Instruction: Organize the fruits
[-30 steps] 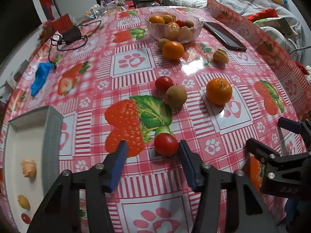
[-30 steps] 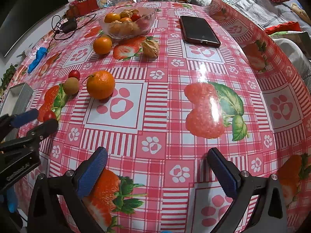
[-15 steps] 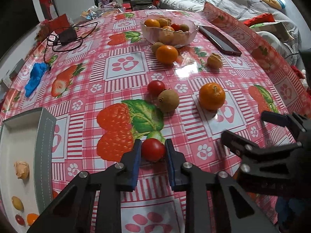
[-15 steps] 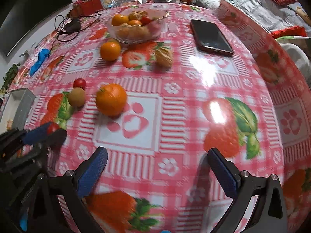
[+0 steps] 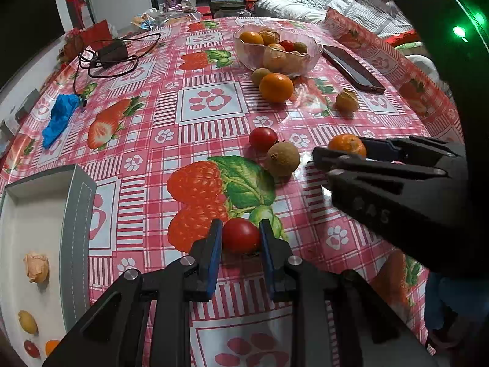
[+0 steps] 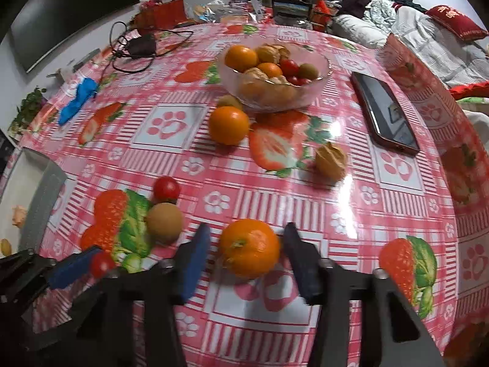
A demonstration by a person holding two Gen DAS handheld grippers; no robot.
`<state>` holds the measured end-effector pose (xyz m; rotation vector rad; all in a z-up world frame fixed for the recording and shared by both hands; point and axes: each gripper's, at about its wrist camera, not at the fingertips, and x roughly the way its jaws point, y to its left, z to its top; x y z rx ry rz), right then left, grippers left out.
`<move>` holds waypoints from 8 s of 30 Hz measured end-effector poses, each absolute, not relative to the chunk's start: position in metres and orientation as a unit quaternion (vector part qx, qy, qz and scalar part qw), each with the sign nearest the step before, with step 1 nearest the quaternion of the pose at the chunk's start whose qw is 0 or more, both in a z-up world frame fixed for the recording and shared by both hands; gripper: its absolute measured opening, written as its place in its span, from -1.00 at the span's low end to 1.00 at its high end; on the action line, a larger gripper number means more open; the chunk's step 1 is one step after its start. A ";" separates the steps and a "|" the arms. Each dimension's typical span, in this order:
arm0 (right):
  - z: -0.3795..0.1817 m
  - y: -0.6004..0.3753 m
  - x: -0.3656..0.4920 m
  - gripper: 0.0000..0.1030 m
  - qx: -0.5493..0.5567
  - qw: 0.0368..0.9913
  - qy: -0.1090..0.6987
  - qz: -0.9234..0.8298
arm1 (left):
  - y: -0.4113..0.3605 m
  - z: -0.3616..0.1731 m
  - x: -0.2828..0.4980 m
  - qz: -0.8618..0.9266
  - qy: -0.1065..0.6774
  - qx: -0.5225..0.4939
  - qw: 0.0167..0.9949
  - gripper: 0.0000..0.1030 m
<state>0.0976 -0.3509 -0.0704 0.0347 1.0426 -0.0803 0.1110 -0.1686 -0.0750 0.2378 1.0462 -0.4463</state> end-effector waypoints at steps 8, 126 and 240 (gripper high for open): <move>-0.065 -0.373 0.061 -0.26 0.080 0.862 0.499 -0.020 | -0.146 -0.074 0.083 -0.209 0.498 0.105 0.835 -0.50; -0.009 -0.236 0.051 1.00 0.091 0.866 0.486 0.078 | -0.004 0.008 0.054 -0.146 0.455 0.054 0.877 0.55; -0.077 -0.418 -0.033 1.00 0.046 0.879 0.454 -0.138 | -0.129 -0.072 0.008 -0.226 0.475 0.116 0.842 -0.40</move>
